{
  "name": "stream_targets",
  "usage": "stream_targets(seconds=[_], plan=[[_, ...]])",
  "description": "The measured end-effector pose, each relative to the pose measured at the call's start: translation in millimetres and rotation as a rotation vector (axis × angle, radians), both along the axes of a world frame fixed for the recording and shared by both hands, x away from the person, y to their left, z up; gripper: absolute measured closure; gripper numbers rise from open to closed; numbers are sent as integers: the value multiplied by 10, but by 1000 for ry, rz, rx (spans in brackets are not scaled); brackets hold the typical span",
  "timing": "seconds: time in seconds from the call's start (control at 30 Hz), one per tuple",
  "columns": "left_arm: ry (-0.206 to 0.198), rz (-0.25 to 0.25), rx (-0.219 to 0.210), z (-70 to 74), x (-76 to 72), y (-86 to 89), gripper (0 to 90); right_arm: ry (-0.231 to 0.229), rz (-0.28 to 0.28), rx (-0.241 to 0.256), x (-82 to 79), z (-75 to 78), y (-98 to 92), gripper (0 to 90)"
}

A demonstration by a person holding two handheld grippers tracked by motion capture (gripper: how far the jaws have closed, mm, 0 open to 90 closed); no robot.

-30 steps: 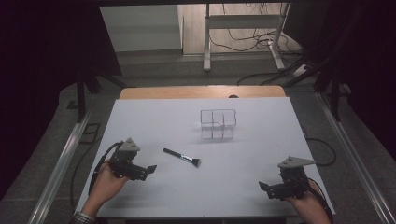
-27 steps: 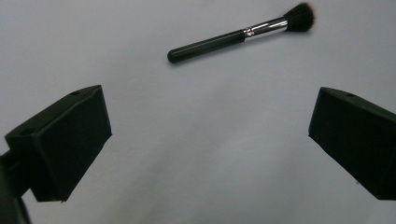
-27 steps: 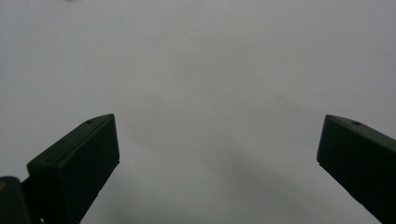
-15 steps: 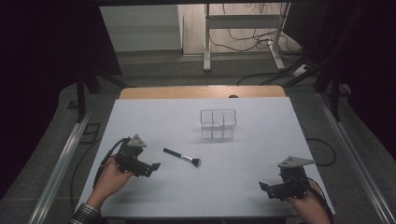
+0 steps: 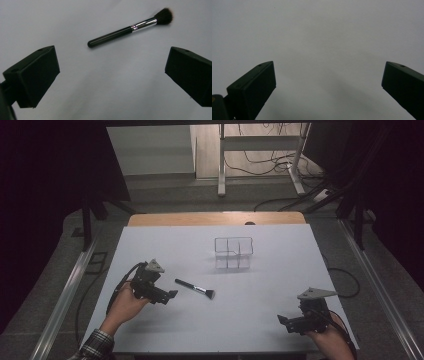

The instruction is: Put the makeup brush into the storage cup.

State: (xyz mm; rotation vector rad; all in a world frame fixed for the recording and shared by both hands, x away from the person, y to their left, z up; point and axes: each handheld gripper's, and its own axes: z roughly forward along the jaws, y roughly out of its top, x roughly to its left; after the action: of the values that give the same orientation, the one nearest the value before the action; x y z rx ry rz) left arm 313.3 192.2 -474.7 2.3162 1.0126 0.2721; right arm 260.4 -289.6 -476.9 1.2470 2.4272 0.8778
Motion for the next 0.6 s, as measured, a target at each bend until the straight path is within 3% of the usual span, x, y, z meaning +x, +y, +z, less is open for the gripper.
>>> stream_targets(seconds=[0.13,0.6], plan=[[5,-3,5,4,57,-56,0,15,-15,-23,9,-16,-11,0],[28,-52,17,-7,201,-255,0,19,-12,-19,6,-16,-12,0]])
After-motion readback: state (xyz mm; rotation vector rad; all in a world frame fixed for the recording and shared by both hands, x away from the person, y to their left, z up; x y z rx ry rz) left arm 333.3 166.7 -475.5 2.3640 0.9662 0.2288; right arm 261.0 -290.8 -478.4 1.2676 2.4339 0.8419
